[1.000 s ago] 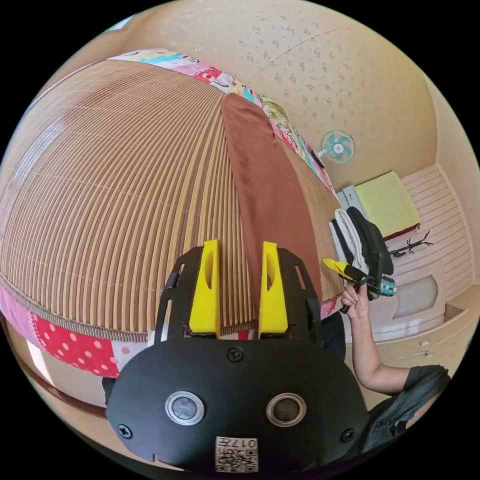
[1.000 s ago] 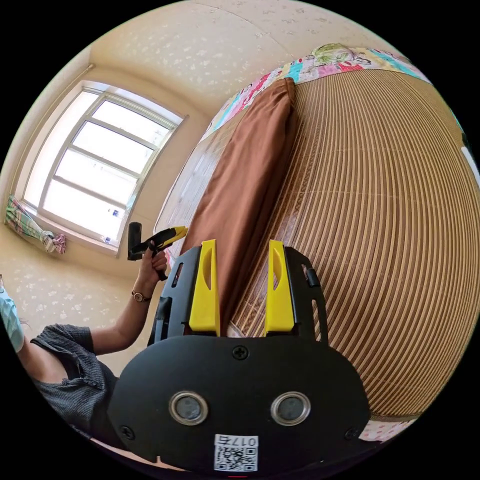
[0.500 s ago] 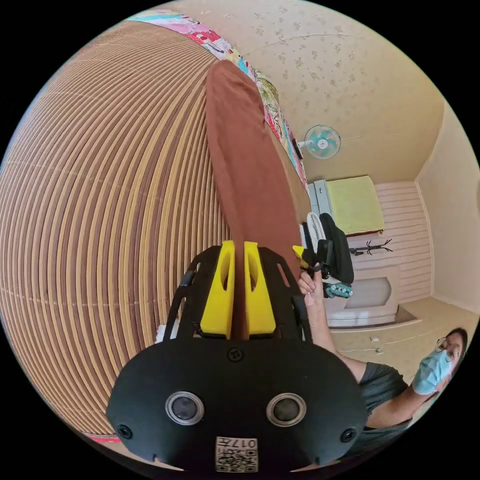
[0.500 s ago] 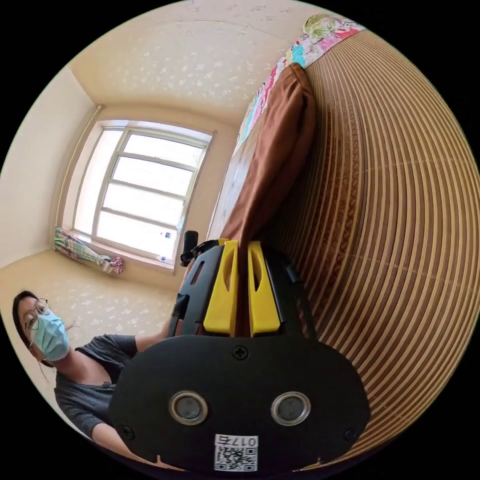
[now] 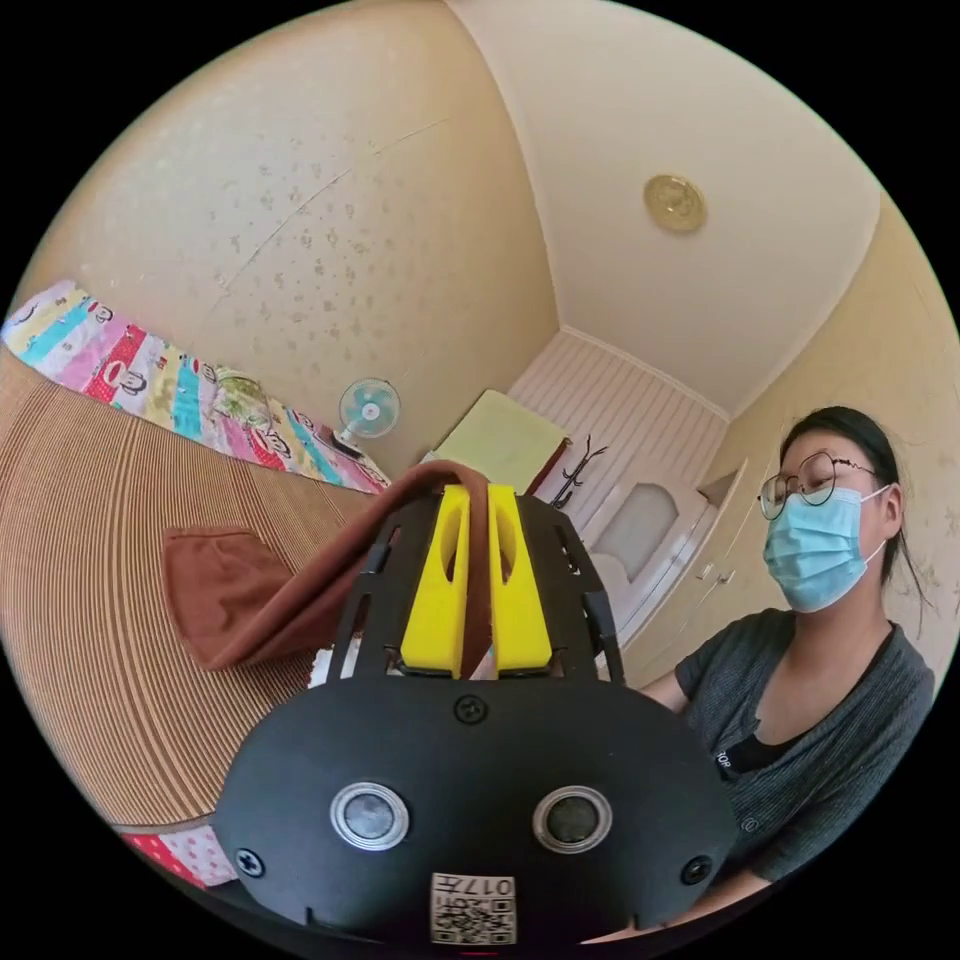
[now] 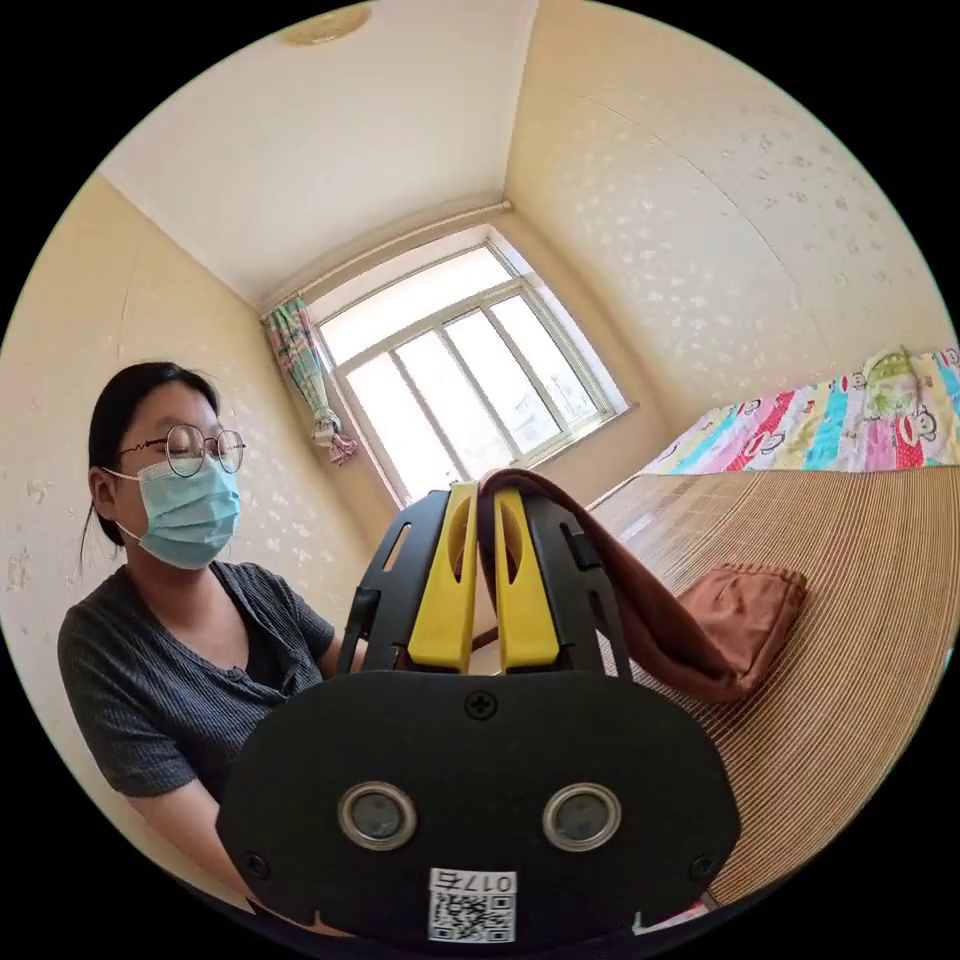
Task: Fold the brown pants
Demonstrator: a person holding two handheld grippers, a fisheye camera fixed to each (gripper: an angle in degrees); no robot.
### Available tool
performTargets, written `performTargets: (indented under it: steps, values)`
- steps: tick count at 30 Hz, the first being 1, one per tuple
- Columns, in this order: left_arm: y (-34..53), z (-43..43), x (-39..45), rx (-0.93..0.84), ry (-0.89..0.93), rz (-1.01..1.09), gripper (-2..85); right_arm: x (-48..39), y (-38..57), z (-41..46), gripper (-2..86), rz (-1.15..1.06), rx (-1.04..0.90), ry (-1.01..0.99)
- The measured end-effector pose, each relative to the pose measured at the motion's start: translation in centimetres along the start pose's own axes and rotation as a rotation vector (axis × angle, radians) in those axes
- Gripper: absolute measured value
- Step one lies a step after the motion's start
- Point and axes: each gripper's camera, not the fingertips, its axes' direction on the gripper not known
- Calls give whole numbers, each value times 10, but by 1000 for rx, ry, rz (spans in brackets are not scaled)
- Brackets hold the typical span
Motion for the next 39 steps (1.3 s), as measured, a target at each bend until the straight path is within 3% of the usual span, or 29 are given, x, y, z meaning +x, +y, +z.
performTargets:
  steps: [5, 11, 16, 21, 26, 28, 33, 36, 39]
  values:
    - [-57, -6, 109, 95, 168, 185, 19, -108, -55, -33, 20, -211, 99, 26]
    - [-101, 3, 176, 128, 145, 326, 14, -158, -97, -44, 19, -251, 140, 148]
    - [-113, 39, 123, 92, 85, 139, 13, -65, -111, -26, 18, -84, 112, 200]
    - [-143, 97, 23, -26, -140, -65, 18, 87, -130, 14, 16, 200, 35, 345]
    - [-166, 148, -60, -178, -322, -94, 25, 159, -122, 65, 15, 227, -51, 515]
    - [-145, 151, -77, -206, -346, -93, 28, 173, -82, 75, 15, 230, -59, 460]
    - [-27, 139, -110, -354, -204, -156, 37, 178, 50, 88, 17, 316, -205, 364]
    - [70, 129, -117, -446, -148, -264, 37, 179, 144, 99, 21, 484, -306, 363]
    - [165, 132, -126, -609, -273, -482, 45, 183, 227, 115, 30, 734, -418, 456]
